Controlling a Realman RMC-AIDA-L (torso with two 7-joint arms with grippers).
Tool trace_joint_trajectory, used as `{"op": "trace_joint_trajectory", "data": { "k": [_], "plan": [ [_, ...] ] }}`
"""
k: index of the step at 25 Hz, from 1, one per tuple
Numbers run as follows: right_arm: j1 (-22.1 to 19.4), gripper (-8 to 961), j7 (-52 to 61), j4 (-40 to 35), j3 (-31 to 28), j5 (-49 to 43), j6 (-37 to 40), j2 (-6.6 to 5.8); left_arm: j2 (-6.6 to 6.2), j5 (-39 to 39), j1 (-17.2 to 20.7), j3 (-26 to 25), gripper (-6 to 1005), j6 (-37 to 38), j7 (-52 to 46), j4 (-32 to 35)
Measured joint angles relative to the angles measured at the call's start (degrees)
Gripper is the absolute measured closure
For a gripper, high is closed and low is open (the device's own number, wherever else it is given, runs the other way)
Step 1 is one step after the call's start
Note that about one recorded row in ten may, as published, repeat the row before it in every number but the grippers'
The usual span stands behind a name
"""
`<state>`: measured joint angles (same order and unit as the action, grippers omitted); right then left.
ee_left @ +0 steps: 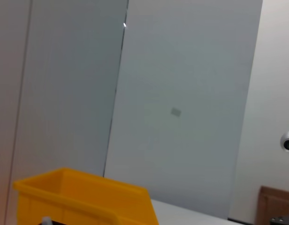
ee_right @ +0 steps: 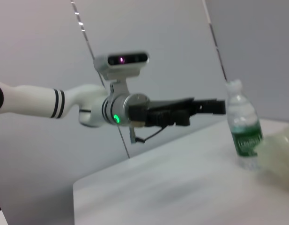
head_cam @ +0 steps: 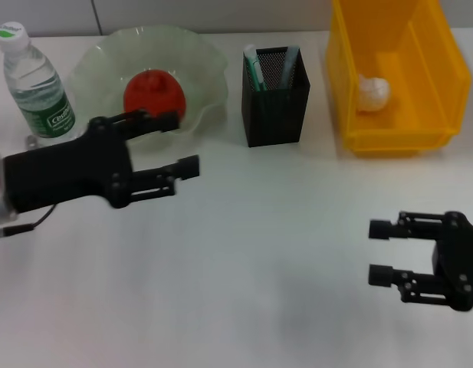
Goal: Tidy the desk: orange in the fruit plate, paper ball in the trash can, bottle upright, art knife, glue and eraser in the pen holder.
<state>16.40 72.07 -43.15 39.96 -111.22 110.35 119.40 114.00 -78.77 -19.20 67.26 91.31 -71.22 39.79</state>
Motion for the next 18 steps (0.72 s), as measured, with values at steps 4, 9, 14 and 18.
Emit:
{"op": "trace_joint_trajectory", "data": {
  "k": [4, 9, 14, 18],
  "plan": [
    [2.2, 371, -1.7, 0.5, 0.3, 2.0, -0.2, 0.2, -0.37, -0.5, 2.1, -0.7, 197, 1.3, 0.7, -0.3],
    [3.6, 212, -3.5, 1.2, 0.4, 2.6, -0.3, 0.18, 0.83, -5.9, 2.0, -1.5, 197, 1.0, 0.7, -0.4],
    [4.6, 212, -3.9, 1.9, 2.1, 2.6, -0.7, 0.14, 1.57, -8.5, 1.8, -1.6, 197, 0.9, 0.8, -0.4],
    [5.0, 212, -3.9, 2.5, 3.5, 2.6, -2.2, 0.13, 1.6, -8.7, 1.8, -1.6, 197, 0.9, 0.8, -0.4]
  ]
}}
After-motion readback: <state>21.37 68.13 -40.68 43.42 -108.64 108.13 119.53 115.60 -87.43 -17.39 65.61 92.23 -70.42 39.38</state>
